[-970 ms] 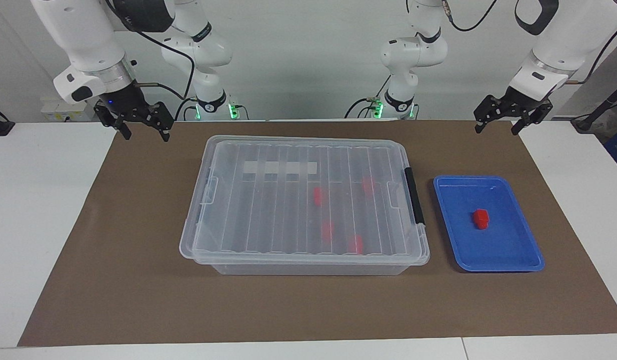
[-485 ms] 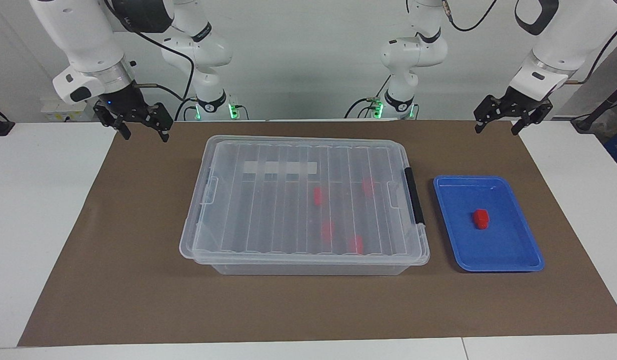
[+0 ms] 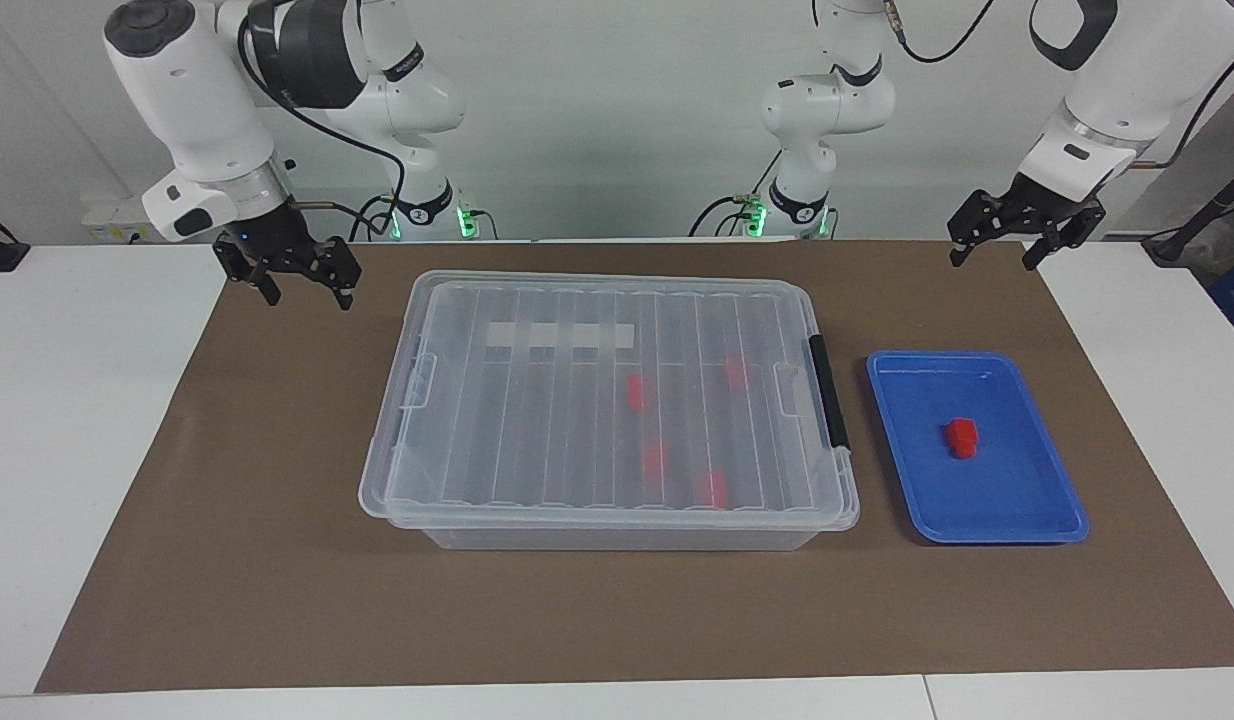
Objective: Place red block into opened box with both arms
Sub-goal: 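Move the right gripper to the edge of the clear lid, then pull the clear lid toward the right arm with the right gripper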
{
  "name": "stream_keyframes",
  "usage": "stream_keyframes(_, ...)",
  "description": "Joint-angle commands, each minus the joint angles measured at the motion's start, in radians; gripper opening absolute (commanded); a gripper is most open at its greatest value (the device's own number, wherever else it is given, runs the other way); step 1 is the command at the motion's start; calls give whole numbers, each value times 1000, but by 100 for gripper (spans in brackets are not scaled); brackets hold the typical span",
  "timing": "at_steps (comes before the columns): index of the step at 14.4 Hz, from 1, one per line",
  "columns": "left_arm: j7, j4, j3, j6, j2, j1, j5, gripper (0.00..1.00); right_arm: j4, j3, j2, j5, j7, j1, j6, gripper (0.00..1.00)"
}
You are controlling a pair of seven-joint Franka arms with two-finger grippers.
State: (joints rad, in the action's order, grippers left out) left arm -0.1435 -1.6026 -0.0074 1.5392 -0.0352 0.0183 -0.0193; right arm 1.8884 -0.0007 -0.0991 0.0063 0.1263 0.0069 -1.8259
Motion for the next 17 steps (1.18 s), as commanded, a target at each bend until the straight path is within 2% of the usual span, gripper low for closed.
stream_keyframes(1,8,-13,6,-7,-15,-1,-2,100,125,7,-42,14,19,21,-99,100)
stream_keyframes(6,8,-13,6,-7,-15,-1,-2,100,201,7,-11,14,36,77,-245,100)
stream_keyframes(12,7,-13,6,-5,-15,-1,-4,100,255,5,-21,9,-6,76,-243,100)
stream_keyframes(17,8,-13,6,-5,-15,-1,-2,100,267,4,-25,-3,-79,6,-236,100)
